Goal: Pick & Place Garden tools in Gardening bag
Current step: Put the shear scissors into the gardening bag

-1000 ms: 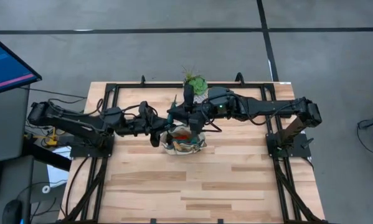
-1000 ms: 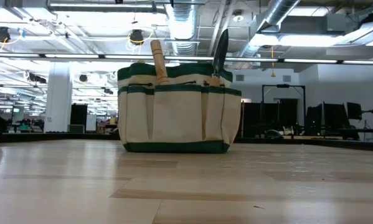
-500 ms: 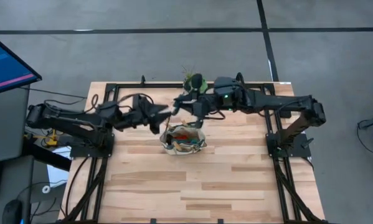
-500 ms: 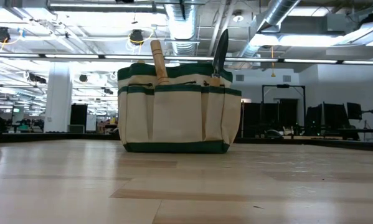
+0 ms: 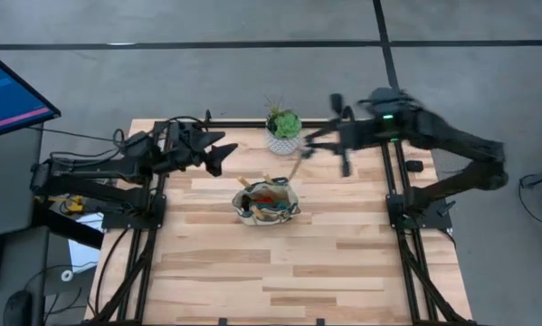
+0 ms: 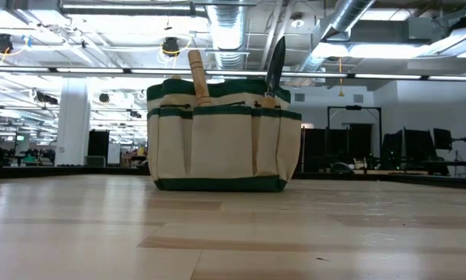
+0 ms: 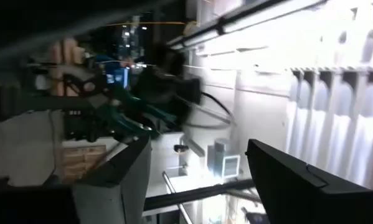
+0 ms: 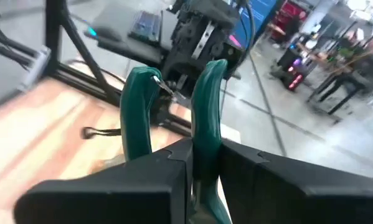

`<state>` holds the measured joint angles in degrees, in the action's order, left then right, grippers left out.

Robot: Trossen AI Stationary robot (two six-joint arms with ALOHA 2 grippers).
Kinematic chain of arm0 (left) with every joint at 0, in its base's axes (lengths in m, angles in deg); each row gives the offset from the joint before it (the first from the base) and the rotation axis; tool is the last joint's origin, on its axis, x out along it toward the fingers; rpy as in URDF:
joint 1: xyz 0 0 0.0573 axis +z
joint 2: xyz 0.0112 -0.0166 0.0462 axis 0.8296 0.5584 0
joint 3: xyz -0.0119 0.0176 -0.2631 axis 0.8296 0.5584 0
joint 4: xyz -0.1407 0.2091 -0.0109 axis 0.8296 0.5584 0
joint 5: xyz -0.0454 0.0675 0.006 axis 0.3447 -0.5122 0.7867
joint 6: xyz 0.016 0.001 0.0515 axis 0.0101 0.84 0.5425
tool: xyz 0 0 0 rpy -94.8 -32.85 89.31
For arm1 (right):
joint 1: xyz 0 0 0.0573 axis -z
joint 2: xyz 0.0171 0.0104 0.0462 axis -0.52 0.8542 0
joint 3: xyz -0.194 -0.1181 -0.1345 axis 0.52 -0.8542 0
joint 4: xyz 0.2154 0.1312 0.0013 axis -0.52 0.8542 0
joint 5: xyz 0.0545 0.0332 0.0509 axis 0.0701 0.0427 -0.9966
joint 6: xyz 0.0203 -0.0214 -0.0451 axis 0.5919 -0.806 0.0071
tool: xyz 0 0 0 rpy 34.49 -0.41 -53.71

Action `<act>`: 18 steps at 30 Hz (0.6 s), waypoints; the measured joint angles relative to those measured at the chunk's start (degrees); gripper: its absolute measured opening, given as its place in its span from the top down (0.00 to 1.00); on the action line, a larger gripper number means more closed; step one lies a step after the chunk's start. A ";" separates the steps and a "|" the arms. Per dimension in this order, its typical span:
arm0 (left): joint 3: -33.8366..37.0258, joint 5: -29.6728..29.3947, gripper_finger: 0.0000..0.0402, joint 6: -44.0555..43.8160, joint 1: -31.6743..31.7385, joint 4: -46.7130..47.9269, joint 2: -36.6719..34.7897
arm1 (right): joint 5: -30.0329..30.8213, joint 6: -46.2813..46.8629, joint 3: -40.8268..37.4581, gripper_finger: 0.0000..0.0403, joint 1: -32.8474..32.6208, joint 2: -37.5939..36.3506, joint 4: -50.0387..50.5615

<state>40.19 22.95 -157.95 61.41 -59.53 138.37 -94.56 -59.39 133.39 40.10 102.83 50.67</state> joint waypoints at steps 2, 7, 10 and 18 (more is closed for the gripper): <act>-0.02 1.69 0.46 1.77 0.69 -0.12 -1.15 | -1.24 2.84 -3.87 0.88 1.58 -5.12 0.07; -0.04 3.46 0.57 6.35 1.54 0.22 -3.51 | -1.36 12.19 -22.28 0.88 3.51 -19.38 -12.29; -0.07 3.47 0.68 9.66 1.54 0.12 -3.99 | -1.13 18.60 -35.30 0.88 3.76 -26.73 -23.74; -0.07 -0.08 0.98 15.83 1.52 0.27 -3.77 | -0.46 32.73 -62.36 0.88 2.83 -30.64 -52.58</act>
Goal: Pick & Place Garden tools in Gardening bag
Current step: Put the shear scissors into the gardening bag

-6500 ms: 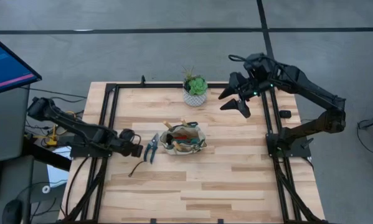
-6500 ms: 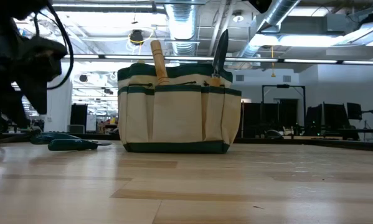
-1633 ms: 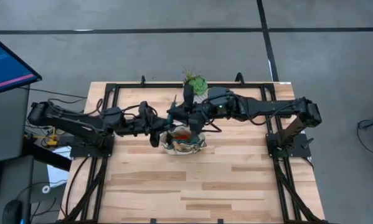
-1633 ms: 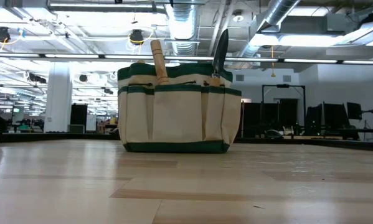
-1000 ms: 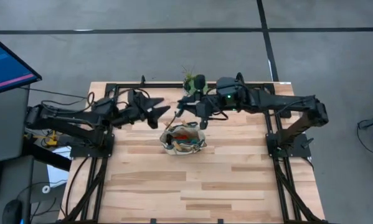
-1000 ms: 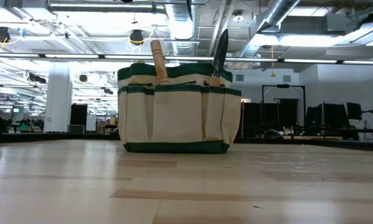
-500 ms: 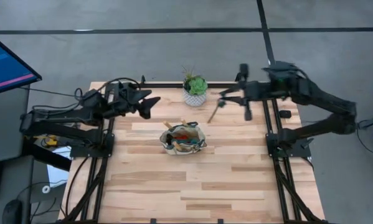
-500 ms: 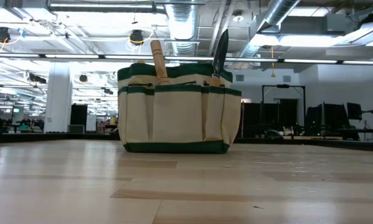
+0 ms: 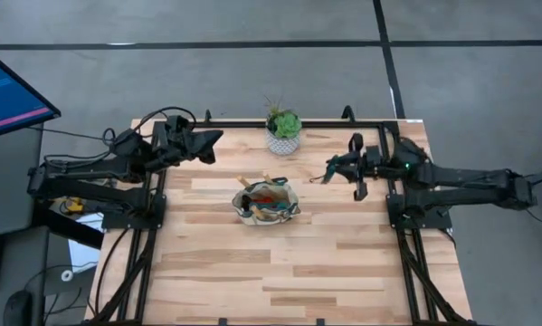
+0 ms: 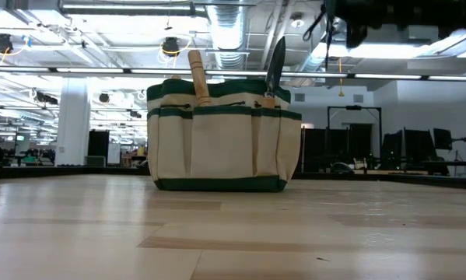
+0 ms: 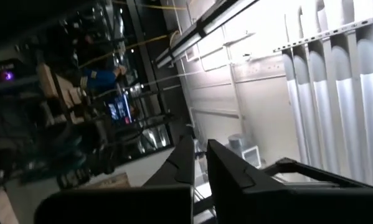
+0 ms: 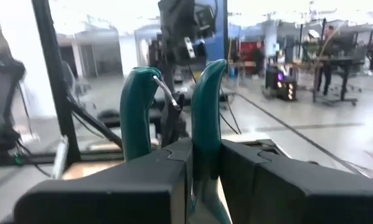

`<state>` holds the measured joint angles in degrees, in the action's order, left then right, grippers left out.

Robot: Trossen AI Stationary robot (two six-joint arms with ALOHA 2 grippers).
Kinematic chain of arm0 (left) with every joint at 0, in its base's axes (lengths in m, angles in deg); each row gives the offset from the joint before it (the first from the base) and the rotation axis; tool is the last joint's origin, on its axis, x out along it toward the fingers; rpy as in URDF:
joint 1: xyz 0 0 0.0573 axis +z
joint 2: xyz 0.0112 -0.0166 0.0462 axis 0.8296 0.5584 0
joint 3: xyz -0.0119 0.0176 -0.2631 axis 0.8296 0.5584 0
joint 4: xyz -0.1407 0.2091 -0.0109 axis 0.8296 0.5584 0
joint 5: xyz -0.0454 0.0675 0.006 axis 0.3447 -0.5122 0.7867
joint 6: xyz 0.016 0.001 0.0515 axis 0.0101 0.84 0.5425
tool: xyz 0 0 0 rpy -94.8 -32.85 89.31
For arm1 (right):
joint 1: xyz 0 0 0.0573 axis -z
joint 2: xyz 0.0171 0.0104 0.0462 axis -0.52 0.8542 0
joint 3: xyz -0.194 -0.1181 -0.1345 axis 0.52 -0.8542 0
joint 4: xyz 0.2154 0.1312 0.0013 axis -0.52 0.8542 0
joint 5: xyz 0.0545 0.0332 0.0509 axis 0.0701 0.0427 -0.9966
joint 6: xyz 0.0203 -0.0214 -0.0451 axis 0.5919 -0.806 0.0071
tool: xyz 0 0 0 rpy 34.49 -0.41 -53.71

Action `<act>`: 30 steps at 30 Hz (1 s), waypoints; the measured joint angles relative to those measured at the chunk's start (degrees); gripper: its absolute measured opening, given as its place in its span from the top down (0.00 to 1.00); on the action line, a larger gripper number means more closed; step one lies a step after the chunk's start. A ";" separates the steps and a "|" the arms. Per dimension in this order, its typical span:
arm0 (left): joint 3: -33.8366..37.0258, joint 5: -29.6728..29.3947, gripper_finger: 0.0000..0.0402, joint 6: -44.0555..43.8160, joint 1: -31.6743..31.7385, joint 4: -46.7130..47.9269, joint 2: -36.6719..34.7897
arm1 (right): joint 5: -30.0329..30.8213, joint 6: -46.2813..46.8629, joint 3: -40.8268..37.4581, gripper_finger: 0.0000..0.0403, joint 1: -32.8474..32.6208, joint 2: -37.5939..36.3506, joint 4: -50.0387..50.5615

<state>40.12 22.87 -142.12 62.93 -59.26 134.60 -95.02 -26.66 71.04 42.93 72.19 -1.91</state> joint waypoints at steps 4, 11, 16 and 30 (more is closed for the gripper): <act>0.00 -2.23 0.99 0.75 0.00 0.01 0.00 | -0.02 1.66 -8.11 0.88 -0.77 0.00 -8.24; 0.00 -7.34 0.99 1.09 0.03 0.22 0.00 | -0.46 4.01 -18.77 0.88 -0.13 1.65 -26.40; 0.00 -8.53 0.99 2.23 1.82 0.27 0.00 | -0.64 7.64 -24.24 0.88 -0.43 6.44 -38.80; 0.02 -8.53 0.99 2.23 5.29 0.44 0.00 | -3.91 7.45 -20.41 0.89 -3.45 30.26 -63.04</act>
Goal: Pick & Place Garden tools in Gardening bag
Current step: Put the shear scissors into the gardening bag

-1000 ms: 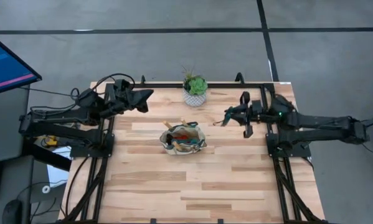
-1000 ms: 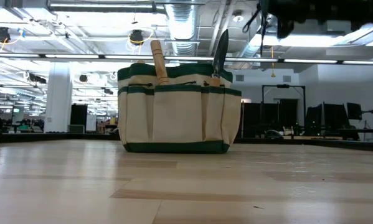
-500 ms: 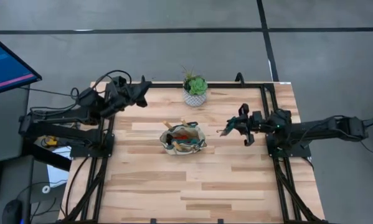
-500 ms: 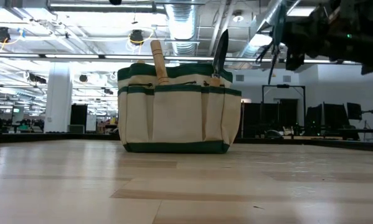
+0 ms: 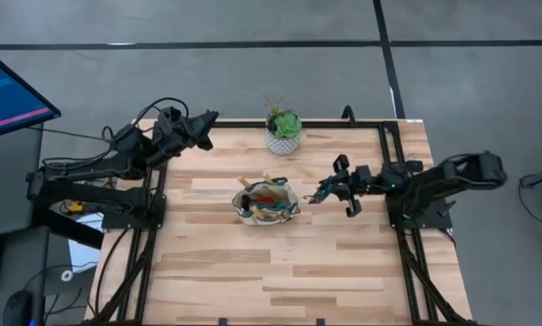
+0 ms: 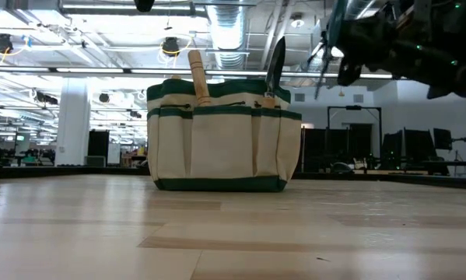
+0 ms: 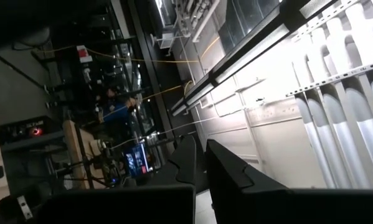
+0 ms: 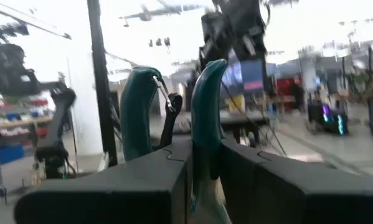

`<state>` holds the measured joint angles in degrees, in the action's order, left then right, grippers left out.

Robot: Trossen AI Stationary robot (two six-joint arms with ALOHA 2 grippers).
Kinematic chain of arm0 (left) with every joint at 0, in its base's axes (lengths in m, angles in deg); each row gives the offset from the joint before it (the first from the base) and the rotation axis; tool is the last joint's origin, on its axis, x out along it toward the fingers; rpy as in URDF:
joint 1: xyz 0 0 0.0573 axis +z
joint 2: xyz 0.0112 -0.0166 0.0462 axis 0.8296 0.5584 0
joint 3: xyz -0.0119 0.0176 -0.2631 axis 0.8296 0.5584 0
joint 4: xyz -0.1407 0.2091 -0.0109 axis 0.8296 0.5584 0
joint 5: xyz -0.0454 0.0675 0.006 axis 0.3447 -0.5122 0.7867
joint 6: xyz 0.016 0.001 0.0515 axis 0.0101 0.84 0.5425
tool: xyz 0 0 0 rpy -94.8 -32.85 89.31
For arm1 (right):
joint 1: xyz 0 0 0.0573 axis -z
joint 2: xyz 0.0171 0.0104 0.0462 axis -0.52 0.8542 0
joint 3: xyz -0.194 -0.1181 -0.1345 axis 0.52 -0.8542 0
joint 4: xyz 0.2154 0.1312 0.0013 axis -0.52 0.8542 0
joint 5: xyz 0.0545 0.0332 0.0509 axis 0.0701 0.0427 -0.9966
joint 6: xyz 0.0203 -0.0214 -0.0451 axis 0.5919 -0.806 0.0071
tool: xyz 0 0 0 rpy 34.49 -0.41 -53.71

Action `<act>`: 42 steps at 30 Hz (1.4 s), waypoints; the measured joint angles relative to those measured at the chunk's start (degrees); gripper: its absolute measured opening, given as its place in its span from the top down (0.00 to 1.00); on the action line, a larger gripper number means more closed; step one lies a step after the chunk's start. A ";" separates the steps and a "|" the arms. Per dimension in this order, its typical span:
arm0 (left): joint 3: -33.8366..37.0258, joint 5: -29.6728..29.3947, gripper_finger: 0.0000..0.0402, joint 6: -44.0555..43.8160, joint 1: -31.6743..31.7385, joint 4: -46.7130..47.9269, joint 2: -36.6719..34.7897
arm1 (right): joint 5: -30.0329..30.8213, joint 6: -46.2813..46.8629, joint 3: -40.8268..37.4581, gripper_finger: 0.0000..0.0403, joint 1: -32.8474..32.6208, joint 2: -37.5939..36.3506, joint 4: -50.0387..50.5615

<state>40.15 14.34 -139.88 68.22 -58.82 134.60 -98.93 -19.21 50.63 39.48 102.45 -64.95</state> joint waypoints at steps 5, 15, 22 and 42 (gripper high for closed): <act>0.00 0.02 0.99 -0.02 -0.02 -0.02 0.00 | -0.21 0.54 2.26 0.89 0.00 9.22 -4.95; 0.00 0.05 0.99 -0.21 -0.02 -0.04 0.00 | -4.70 0.36 11.36 0.89 -2.12 20.98 -6.75; 0.00 0.12 0.99 -0.22 -0.02 -0.06 0.00 | -5.78 -0.03 15.82 0.89 -1.31 23.83 -6.70; 0.00 1.92 0.99 -0.16 -0.01 0.00 0.02 | -7.77 -1.29 3.70 0.89 8.60 7.92 -6.83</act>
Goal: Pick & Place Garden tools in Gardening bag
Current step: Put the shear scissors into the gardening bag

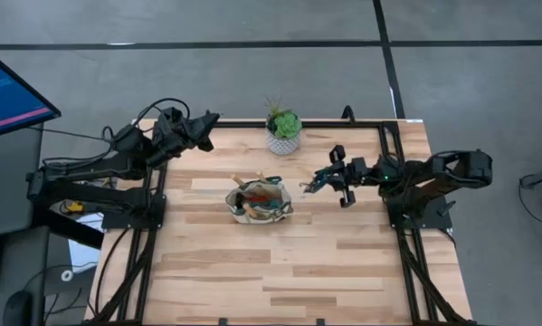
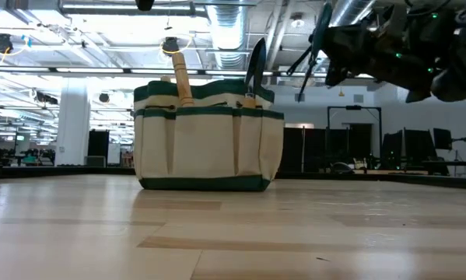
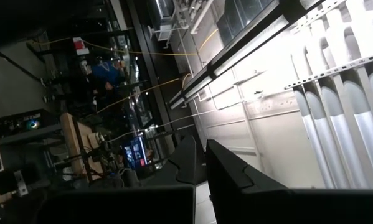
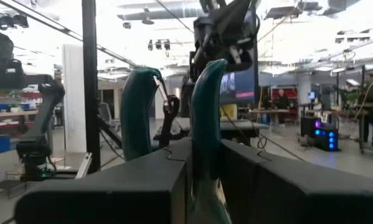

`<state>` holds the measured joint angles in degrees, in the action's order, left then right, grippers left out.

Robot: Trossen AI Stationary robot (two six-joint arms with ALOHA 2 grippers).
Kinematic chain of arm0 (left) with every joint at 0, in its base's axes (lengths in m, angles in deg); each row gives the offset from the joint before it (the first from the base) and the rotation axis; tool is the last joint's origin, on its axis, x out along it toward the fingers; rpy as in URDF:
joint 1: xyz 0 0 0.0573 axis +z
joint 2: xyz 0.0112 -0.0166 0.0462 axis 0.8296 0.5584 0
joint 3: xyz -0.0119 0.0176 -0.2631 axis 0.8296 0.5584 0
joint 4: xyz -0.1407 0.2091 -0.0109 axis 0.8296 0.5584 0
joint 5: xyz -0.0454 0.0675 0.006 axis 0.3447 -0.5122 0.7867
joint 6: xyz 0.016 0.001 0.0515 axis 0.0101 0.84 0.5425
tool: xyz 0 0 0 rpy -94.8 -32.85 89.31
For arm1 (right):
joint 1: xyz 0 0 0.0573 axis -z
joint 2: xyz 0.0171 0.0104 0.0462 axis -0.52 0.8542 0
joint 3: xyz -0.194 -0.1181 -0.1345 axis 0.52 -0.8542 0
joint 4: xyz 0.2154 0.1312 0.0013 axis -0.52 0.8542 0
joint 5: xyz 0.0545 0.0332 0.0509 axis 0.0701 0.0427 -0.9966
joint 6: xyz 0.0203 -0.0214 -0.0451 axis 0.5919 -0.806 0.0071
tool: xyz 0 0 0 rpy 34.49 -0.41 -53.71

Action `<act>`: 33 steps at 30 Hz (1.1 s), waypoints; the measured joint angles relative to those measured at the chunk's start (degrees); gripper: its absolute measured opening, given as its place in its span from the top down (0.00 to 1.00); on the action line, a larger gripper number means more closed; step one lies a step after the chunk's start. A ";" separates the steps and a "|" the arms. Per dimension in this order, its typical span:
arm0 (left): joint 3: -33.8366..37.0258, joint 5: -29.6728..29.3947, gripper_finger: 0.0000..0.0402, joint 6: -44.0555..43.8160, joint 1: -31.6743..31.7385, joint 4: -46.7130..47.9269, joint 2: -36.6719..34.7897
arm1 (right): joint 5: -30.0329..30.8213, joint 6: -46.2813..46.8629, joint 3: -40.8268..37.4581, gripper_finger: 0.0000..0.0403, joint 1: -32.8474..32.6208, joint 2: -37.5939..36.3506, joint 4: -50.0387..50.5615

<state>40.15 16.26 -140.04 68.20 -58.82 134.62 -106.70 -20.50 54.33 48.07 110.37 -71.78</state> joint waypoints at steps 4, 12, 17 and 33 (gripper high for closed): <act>0.07 -0.48 0.99 0.07 0.80 0.21 0.55 | -1.31 0.31 1.24 0.89 -0.22 1.22 -0.02; 0.07 -0.90 0.99 0.12 0.80 -0.09 1.32 | -2.59 0.61 6.66 0.89 -4.32 11.00 0.02; 0.07 -0.95 0.99 0.12 0.78 -0.04 1.38 | -4.80 0.85 11.33 0.89 -5.60 15.70 0.00; 0.07 -1.00 0.99 0.11 0.76 0.00 1.40 | -7.41 2.35 17.13 0.89 -5.58 26.95 -0.02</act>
<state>40.21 15.26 -139.93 68.96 -58.82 136.02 -114.12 -18.15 71.46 42.50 137.32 -71.81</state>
